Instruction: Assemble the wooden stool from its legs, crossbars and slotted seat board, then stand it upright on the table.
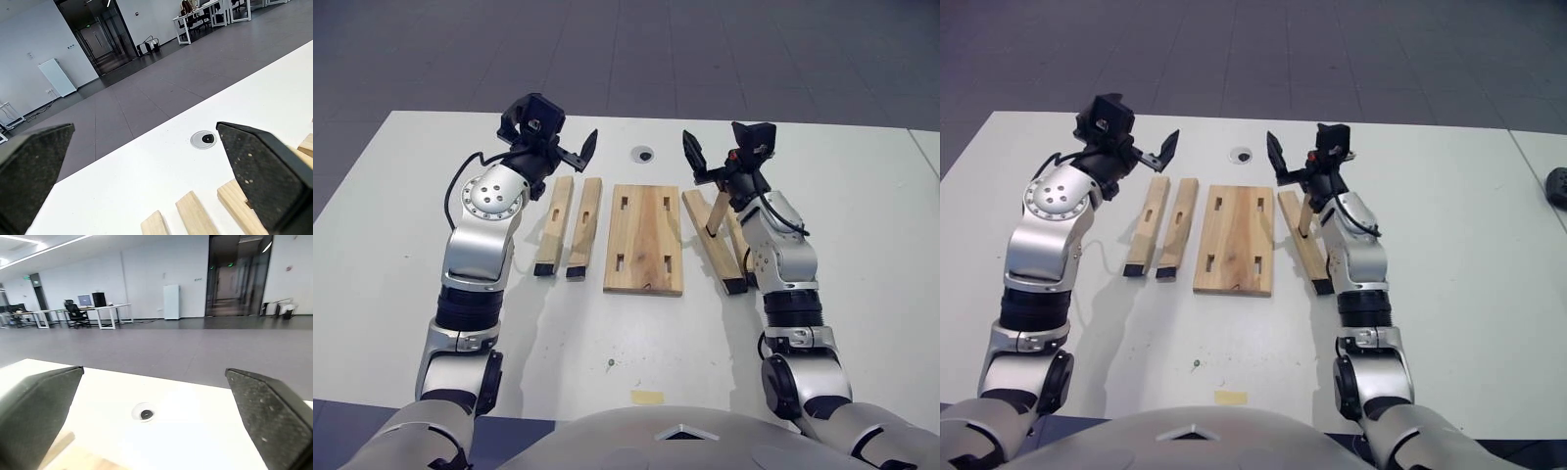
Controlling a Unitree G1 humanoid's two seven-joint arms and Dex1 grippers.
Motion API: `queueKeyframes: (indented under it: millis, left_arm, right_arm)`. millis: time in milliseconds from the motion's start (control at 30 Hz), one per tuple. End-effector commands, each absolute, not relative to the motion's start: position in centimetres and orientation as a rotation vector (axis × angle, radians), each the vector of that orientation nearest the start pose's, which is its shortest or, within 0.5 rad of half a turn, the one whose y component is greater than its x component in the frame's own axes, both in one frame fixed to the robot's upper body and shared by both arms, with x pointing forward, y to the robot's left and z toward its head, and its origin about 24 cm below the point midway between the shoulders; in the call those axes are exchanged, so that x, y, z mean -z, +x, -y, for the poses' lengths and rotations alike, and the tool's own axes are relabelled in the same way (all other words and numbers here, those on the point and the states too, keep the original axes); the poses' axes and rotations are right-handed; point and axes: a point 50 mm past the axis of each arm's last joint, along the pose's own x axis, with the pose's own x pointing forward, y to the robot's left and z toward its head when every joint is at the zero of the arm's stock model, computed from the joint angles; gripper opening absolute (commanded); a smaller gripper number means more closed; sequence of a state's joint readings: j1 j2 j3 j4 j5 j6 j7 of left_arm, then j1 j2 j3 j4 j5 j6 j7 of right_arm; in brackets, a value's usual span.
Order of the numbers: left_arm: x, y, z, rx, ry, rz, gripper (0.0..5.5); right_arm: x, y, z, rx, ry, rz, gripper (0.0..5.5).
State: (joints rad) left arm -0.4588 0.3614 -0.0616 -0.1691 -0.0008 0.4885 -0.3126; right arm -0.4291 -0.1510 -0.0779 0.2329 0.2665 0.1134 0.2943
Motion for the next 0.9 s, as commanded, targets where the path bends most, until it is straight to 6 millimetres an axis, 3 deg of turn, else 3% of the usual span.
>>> queueKeyframes:
  millis: [33,233,333,467,567,633,733,900]
  left_arm:
    - [-15.9,31.3,-15.7,0.344,0.401,0.044,5.4]
    - [-15.9,31.4,-15.2,0.365,0.399,0.046,5.4]
    - [-15.9,31.5,-15.2,0.366,0.397,0.048,5.4]
    - [-15.7,31.2,-15.3,0.355,0.385,0.042,5.4]
    - [-15.5,30.8,-15.6,0.34,0.376,0.035,5.4]
    - [-15.5,30.6,-15.8,0.329,0.373,0.032,5.4]
    - [-15.5,30.4,-16.1,0.318,0.374,0.028,5.4]
    - [-15.4,30.4,-16.5,0.311,0.381,0.017,5.4]
  right_arm:
    - [-3.8,30.6,15.7,-0.319,0.236,-0.131,5.39]
    - [-7.2,31.4,16.2,-0.312,0.29,0.034,5.39]
    - [-11.0,31.5,17.2,-0.296,0.303,0.19,5.39]
    - [-16.8,29.7,17.7,-0.323,0.345,0.392,5.39]
    - [-18.9,27.3,18.5,-0.324,0.324,0.44,5.39]
    - [-17.8,25.7,19.2,-0.308,0.301,0.369,5.39]
    - [-13.8,23.4,19.8,-0.302,0.233,0.169,5.39]
    - [-7.5,20.6,18.3,-0.373,0.107,-0.112,5.39]
